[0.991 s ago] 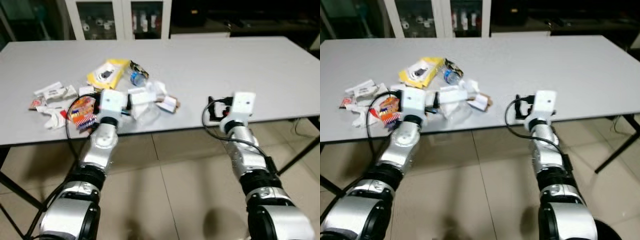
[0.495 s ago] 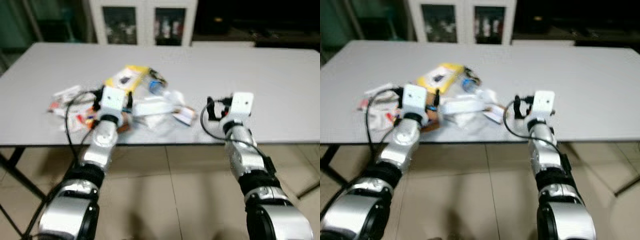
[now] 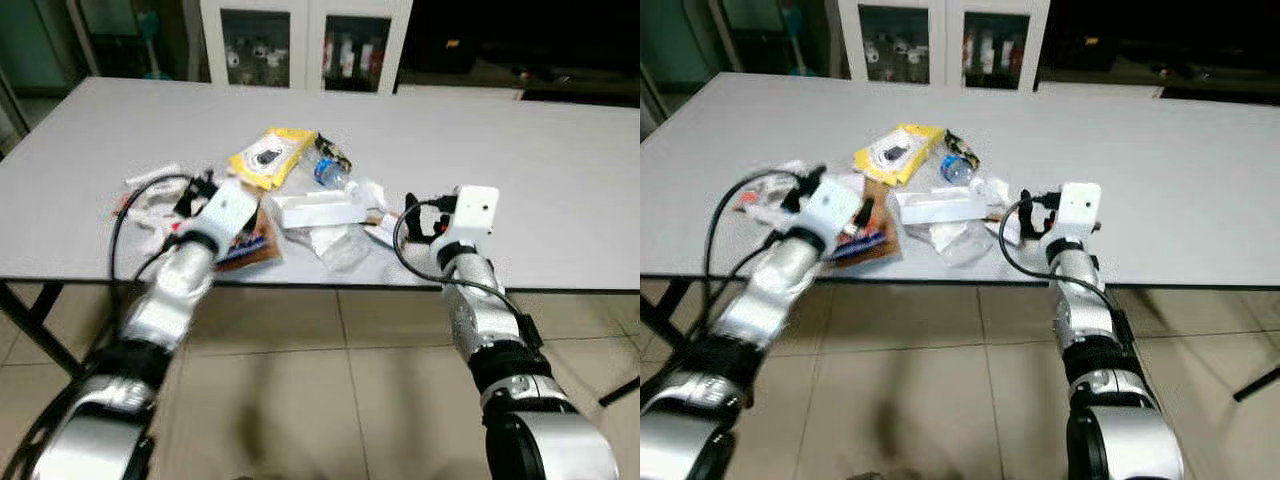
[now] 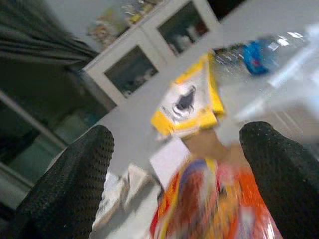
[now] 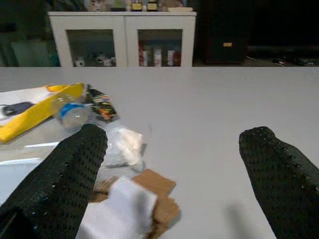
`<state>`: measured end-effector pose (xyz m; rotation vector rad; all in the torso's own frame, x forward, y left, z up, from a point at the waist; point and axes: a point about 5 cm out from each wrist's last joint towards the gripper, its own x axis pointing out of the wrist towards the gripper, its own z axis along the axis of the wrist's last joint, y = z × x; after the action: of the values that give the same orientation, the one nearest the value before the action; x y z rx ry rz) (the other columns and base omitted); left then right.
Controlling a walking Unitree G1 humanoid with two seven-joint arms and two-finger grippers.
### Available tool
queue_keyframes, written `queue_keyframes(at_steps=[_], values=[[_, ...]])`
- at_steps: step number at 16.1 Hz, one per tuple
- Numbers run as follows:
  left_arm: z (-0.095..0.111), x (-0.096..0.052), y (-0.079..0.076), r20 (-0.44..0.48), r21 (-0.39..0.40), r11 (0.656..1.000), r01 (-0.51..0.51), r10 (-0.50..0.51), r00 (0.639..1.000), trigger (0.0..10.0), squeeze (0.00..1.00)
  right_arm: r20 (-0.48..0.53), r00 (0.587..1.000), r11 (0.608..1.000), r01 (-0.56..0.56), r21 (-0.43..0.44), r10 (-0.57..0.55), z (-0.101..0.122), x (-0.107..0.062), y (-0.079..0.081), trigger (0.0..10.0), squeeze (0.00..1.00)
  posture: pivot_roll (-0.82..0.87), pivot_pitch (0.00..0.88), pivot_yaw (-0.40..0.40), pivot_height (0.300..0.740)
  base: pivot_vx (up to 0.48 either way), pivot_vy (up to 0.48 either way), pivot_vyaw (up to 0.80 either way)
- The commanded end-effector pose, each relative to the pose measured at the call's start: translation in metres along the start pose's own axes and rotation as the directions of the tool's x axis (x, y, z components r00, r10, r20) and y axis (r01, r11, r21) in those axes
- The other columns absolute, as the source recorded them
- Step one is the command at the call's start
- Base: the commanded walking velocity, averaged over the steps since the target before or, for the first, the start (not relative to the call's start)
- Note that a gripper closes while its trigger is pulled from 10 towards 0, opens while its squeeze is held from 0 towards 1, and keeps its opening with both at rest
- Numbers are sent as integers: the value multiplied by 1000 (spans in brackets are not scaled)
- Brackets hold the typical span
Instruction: Picking trash to rubbish bin
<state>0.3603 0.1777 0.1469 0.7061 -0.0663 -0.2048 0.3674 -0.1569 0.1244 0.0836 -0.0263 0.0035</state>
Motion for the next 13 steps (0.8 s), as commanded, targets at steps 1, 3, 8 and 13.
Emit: queue_keyframes(at_steps=[1, 3, 8, 13], values=[[11, -1, -3, 35, 29, 997, 72, -73, 997, 10000, 0, -4, 1000, 1000, 2, 3, -2, 1, 1, 0, 10000, 0, 50, 0, -29, 740, 0, 0, 0], [5, -14, -10, -11, 67, 976, 208, -207, 978, 10000, 0, -10, 1000, 1000, 3, 9, -3, -1, 0, 1, 10000, 0, 61, 0, -29, 740, 0, 0, 0], [-6, -25, -40, -89, 30, 924, 382, -378, 921, 10000, 0, -10, 1000, 1000, 0, 13, 0, -1, 0, 2, 10000, 0, 54, 0, -29, 740, 0, 0, 0], [-12, -16, -42, -195, 81, 946, 313, -293, 936, 10000, 0, -10, 1000, 1000, 6, 12, -6, -1, 0, 0, 10000, 0, 47, 0, -29, 740, 0, 0, 0]])
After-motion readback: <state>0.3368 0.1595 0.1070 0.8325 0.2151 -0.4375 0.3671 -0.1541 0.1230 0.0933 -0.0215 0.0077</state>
